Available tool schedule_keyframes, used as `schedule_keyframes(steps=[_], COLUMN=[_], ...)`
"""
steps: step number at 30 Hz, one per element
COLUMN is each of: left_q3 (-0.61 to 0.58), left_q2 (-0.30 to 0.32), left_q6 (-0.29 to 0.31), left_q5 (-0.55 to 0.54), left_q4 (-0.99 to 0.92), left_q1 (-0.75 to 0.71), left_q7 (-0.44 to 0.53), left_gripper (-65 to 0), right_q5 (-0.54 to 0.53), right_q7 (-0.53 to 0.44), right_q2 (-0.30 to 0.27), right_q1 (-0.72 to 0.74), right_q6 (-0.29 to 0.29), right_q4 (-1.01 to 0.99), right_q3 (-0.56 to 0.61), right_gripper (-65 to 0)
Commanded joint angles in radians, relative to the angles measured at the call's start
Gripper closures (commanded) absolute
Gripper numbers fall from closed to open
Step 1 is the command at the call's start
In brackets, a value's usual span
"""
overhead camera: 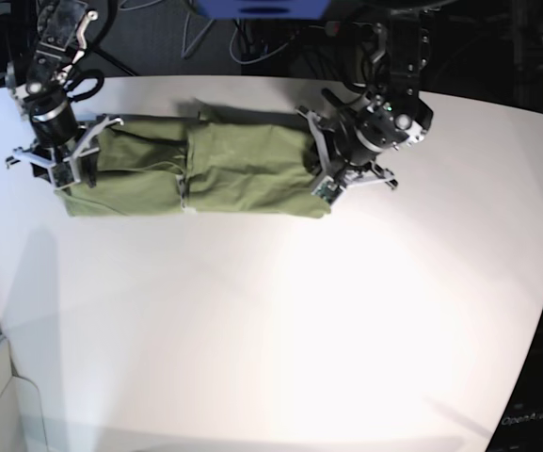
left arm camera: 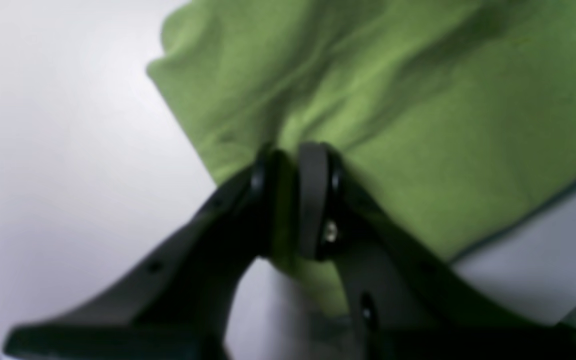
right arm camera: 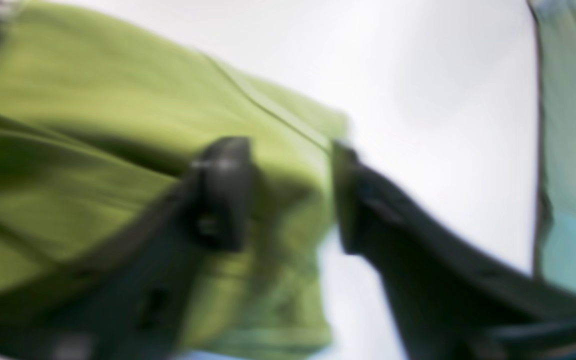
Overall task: Fold the T-shirt properly
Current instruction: 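Hold the strip with the left gripper while the right gripper adjusts its end, then move the right gripper to the strip end and pinch the fabric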
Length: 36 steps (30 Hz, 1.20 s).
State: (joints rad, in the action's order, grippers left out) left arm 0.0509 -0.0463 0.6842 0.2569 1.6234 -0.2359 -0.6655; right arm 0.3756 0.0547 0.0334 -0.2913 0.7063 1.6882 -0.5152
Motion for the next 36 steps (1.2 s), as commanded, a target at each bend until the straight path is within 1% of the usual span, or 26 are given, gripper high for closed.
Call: schedule_keyframes(steps=[1,2,4,9,17,21,23,25,27,30,33,36], left_q3=[0.002,0.002,0.002,0.002,0.002,0.002,0.002,0.002,0.002,0.002,0.002,0.002], left_q2=[0.007,0.006,0.006,0.004,0.003,0.003,0.003,0.003,0.003,0.003,0.003,0.003], left_q6=[0.014,0.014,0.014,0.014,0.014,0.014,0.014,0.014,0.014,0.014,0.014,0.014], left_q5=[0.061,0.061,0.061,0.061,0.061,0.061,0.061,0.061,0.061,0.061,0.061,0.061], left_q4=[-0.016,-0.016,-0.016,-0.016,-0.016,-0.016,-0.016,-0.016,-0.016,-0.016,-0.016,-0.016], left_q1=[-0.027,-0.027,-0.027,-0.027,-0.027,-0.029,-0.029,-0.033,-0.035,-0.035,-0.035,-0.033], left_q7=[-0.119,-0.119,-0.119,-0.119,-0.119,-0.119,-0.119,-0.119,-0.119,-0.119,-0.119,-0.119], left_gripper=[-7.8,-7.8,-7.8,-7.8,-7.8,-7.8,-7.8,-7.8,-7.8,-7.8,-7.8,-7.8], right_q5=[-0.014,-0.014,-0.014,-0.014,-0.016,-0.016,-0.036,-0.063,-0.065,-0.062,-0.062,-0.068], right_q7=[-0.020,-0.020,-0.020,-0.019,-0.019,-0.014,0.037,0.122,0.219,0.319,0.402,0.454], right_q2=[-0.007,-0.007,-0.007,-0.007,0.040,0.041,0.043,0.041,0.036,0.035,0.038,0.044], right_q1=[0.014,0.020,0.027,0.025,0.020,0.020,0.040,0.086,0.140,0.215,0.241,0.235], right_q6=[-0.008,-0.008,-0.008,-0.008,-0.008,-0.008,-0.008,-0.008,-0.008,-0.008,-0.008,-0.008], right_q4=[0.010,0.003,0.002,0.002,-0.004,-0.003,0.005,0.019,0.025,0.025,0.043,0.088], right_q3=[-0.020,-0.030,-0.044,-0.049,-0.050,-0.056,-0.102,-0.145,-0.201,-0.283,-0.317,-0.314], right_gripper=[-34.1,-36.3,-38.6,-38.6,-38.6,-38.7,-38.7,-38.9,-38.9,-38.7,-38.7,-38.7])
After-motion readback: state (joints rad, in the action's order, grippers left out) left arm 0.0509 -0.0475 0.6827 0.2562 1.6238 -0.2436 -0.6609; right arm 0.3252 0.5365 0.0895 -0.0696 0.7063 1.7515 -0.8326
